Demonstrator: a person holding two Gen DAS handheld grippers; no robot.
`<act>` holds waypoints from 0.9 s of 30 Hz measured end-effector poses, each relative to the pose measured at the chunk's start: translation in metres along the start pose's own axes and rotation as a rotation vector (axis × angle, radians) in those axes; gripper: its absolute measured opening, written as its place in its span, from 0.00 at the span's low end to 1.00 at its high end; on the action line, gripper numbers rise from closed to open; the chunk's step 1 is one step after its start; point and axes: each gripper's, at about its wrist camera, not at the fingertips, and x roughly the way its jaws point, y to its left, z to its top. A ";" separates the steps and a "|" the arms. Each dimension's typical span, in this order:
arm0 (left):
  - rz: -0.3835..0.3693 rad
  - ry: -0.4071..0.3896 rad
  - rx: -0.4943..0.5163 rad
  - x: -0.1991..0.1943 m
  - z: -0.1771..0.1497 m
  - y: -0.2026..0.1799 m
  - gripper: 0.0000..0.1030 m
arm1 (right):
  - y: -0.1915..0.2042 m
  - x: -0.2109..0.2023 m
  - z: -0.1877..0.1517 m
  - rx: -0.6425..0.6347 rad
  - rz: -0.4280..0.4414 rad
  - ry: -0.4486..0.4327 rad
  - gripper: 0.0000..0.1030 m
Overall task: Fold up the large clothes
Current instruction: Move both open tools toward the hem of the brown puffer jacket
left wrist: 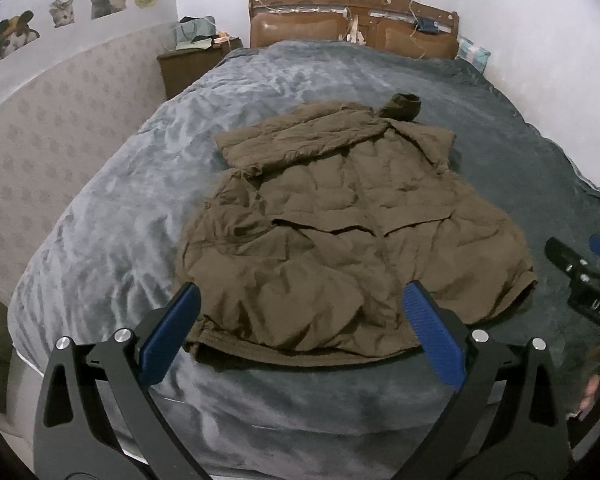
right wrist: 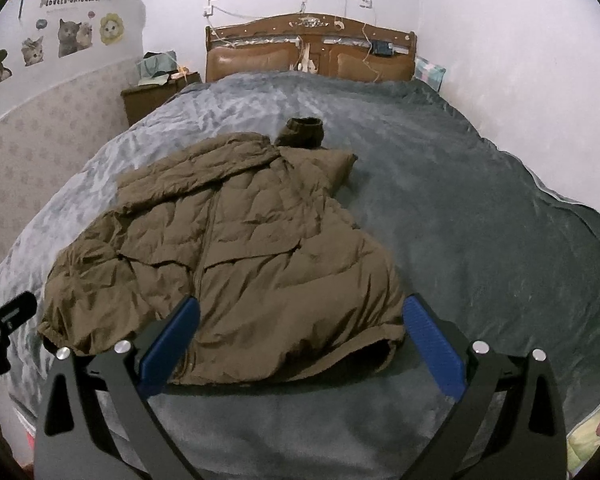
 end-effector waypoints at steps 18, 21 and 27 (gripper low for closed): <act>0.043 0.017 -0.017 0.020 0.022 0.004 0.97 | -0.001 0.016 0.014 -0.048 -0.002 -0.030 0.99; 0.045 0.023 -0.021 0.024 0.024 0.005 0.97 | 0.001 0.015 0.016 -0.053 0.008 -0.063 0.99; 0.062 0.022 -0.016 0.030 0.029 0.006 0.97 | -0.004 0.025 0.019 -0.010 0.077 -0.037 0.99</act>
